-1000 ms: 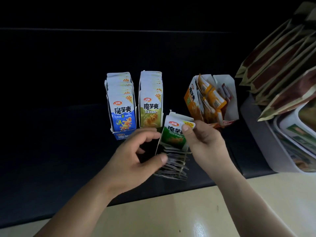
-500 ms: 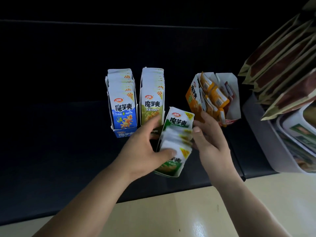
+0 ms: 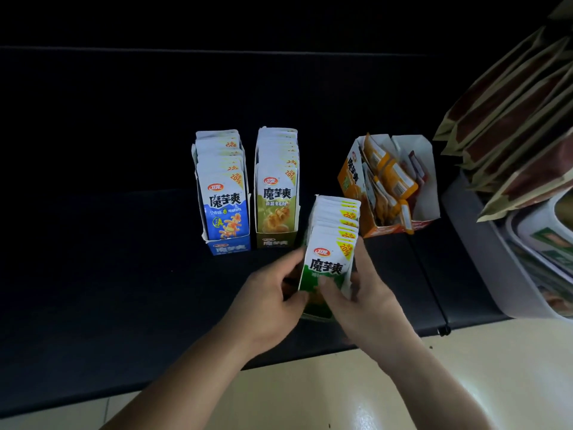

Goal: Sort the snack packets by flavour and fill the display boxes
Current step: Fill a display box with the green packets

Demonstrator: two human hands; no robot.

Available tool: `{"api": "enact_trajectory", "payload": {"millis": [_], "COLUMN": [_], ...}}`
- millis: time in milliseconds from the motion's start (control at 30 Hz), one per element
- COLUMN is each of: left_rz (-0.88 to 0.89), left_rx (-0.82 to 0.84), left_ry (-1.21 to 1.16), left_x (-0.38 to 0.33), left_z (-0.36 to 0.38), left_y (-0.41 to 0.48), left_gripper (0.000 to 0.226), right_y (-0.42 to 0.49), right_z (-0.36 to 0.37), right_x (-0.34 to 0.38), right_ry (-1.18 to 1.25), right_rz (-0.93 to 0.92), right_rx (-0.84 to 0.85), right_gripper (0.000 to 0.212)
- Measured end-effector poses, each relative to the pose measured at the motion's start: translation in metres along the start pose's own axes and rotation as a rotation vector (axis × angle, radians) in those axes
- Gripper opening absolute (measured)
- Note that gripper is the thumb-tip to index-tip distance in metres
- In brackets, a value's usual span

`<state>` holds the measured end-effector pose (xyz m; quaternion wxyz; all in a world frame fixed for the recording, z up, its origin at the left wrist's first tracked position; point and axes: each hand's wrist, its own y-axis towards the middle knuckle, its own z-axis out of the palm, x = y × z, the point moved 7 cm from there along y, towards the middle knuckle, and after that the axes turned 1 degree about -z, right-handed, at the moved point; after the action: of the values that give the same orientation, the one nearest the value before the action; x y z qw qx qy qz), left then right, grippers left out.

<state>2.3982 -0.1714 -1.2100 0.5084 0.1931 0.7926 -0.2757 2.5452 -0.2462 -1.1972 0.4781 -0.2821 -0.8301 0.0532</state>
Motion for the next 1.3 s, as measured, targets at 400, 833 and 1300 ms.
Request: {"api": "enact_trajectory", "payload": {"millis": [400, 833, 1300], "left_rz": [-0.148, -0.134, -0.089], "left_rx": [-0.341, -0.367, -0.335], "left_ry": [-0.177, -0.284, -0.34], "left_x": [0.011, 0.007, 0.0], "left_z": [-0.009, -0.005, 0.003], "left_y": [0.037, 0.033, 0.01], "left_gripper": [0.025, 0.032, 0.04], "right_y": [0.047, 0.084, 0.058], "right_z": [-0.005, -0.009, -0.061], "right_x": [-0.001, 0.026, -0.01], "right_ry": [0.19, 0.248, 0.032], "right_rz": [-0.046, -0.183, -0.184], "right_rx": [-0.074, 0.024, -0.181], "right_gripper": [0.073, 0.053, 0.02]}}
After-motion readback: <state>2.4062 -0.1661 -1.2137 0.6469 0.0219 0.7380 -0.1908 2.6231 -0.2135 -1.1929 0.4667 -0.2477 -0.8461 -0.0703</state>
